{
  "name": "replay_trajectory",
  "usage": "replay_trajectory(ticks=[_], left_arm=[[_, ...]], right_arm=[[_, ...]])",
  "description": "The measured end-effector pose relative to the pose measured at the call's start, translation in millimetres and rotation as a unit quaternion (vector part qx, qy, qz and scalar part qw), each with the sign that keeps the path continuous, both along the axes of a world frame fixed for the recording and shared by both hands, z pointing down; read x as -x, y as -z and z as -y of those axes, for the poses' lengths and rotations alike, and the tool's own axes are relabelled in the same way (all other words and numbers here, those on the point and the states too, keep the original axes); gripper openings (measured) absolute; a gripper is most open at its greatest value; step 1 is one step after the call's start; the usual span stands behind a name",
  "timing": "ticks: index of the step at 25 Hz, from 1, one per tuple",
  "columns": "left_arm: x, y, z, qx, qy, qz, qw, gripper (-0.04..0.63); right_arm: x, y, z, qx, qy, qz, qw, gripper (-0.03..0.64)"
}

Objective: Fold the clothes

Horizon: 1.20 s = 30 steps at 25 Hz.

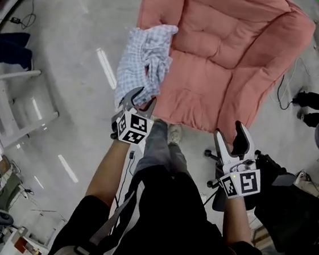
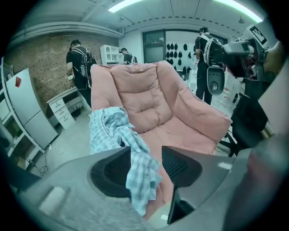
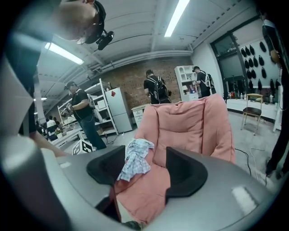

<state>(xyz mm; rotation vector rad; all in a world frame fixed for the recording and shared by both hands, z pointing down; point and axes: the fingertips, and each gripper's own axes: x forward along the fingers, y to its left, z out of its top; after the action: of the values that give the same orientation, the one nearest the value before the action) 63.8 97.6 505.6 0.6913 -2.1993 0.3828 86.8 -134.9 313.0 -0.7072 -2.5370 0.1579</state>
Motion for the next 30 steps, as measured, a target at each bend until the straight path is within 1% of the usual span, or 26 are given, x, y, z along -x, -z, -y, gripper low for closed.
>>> replay_trajectory(ticks=[4,11,16,18,20,24,27,29,30], left_arm=[[-3,-32,1,0.043,-0.017,-0.022,0.9987,0.218],[3,-60,-1,0.067,-0.014,-0.048,0.9965,0.218],[2,-71,-1,0.09,-0.023,-0.053,0.9943,0.214],[3,-72,-4,0.096,-0.024,-0.051,0.9938,0.193],[5,-73,-9,0.089,-0.016,-0.052,0.9946,0.16],[6,-66,-17,0.052,0.004,-0.061,0.9968,0.146],[4,-52,-23,0.021,0.025,-0.058,0.9978,0.127],[3,-41,-29,0.003,0.041,-0.05,0.9979,0.092],[2,-35,-32,-0.005,0.047,-0.047,0.9978,0.057]], right_arm=[[-8,-13,11,-0.009,-0.019,-0.02,1.0,0.282],[-17,-28,23,-0.019,-0.043,-0.042,0.998,0.281],[-17,-32,24,-0.018,-0.046,-0.052,0.997,0.279],[-16,-35,23,-0.018,-0.047,-0.054,0.997,0.278],[-15,-37,19,-0.019,-0.045,-0.056,0.997,0.276],[-10,-36,7,-0.02,-0.034,-0.057,0.998,0.273],[-2,-35,-6,-0.02,-0.018,-0.056,0.998,0.272],[7,-34,-17,-0.019,-0.003,-0.054,0.998,0.272],[12,-33,-23,-0.018,0.004,-0.052,0.998,0.27]])
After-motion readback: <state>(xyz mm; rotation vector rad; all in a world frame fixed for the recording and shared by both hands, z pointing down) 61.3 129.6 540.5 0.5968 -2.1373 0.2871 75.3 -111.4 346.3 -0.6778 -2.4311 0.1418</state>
